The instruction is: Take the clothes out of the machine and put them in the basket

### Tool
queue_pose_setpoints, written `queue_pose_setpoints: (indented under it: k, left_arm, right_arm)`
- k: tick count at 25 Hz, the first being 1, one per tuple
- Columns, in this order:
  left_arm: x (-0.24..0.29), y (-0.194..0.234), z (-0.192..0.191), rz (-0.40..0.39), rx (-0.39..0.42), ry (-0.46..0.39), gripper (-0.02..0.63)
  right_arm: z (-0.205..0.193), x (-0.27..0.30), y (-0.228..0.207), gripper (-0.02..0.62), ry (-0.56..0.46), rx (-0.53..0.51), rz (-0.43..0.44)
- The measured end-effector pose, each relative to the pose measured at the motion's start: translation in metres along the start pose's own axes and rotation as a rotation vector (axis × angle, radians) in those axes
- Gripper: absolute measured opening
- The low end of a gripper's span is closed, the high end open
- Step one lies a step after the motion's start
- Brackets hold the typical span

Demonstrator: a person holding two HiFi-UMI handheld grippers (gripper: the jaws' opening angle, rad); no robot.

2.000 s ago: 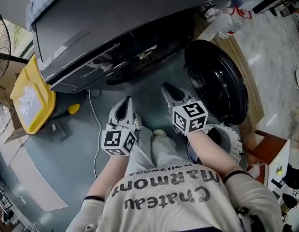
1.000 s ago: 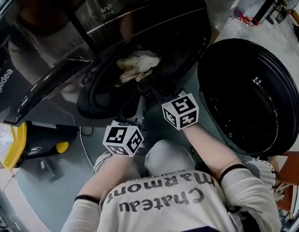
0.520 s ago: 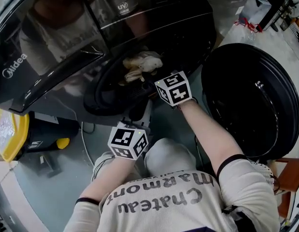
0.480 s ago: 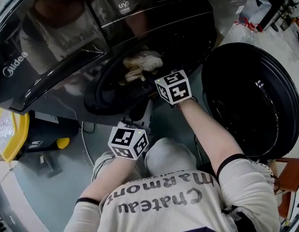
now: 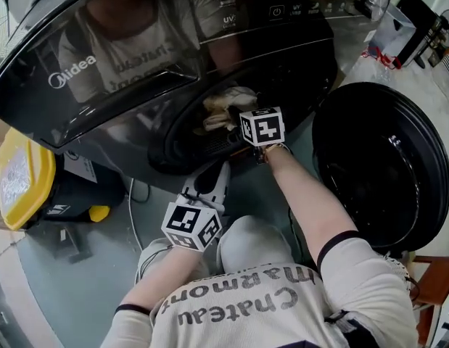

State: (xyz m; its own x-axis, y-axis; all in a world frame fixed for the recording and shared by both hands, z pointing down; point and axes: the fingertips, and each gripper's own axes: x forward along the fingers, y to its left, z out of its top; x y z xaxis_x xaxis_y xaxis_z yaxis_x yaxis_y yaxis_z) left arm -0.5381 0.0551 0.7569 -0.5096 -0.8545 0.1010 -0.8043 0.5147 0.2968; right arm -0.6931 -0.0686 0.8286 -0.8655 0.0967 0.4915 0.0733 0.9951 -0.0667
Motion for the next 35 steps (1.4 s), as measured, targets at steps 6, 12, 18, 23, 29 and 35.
queue_pose_setpoints:
  k: [6, 12, 18, 23, 29, 35]
  left_arm:
    - [-0.022, 0.014, -0.004, 0.022, -0.004, 0.038, 0.009]
    - [-0.027, 0.008, -0.008, -0.076, -0.028, 0.065, 0.009]
    - [-0.031, -0.022, 0.028, -0.221, 0.064, 0.04, 0.009]
    - [-0.034, -0.025, 0.071, -0.159, -0.024, 0.048, 0.009]
    - [-0.05, -0.059, 0.107, -0.126, -0.087, 0.081, 0.009]
    - [-0.068, -0.084, 0.143, -0.032, -0.091, 0.162, 0.009]
  right_arm:
    - [0.006, 0.023, 0.005, 0.367, 0.011, 0.018, -0.001]
    - [0.0, 0.031, 0.008, 0.352, 0.019, 0.012, 0.002]
    - [0.005, 0.008, 0.01, 0.092, -0.001, 0.02, -0.007]
    - [0.014, -0.044, 0.03, 0.067, 0.005, 0.02, 0.036]
    - [0.024, -0.12, 0.055, 0.06, 0.071, 0.049, 0.082]
    - [0.057, -0.18, 0.067, 0.058, 0.12, 0.032, 0.12]
